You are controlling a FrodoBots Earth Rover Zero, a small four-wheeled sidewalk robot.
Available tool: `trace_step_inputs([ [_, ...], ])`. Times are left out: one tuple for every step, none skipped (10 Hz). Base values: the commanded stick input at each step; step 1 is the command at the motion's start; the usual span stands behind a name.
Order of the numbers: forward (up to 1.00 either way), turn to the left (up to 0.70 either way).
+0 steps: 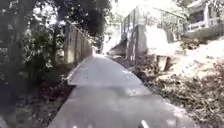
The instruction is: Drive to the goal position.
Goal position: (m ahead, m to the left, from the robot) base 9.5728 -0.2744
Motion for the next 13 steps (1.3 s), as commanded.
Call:
trace_step_inputs([
  [0.50, 0.00],
  [0.50, 0.00],
  [0.50, 0.03],
  [0.50, 0.13],
  [0.50, 0.19],
  [0.50, 0.19],
  [0.50, 0.11],
  [0.50, 0.01],
  [0.50, 0.15],
  [0.50, 0.10],
  [0.50, 0.12],
  [0.50, 0.12],
  [0.50, 0.07],
])
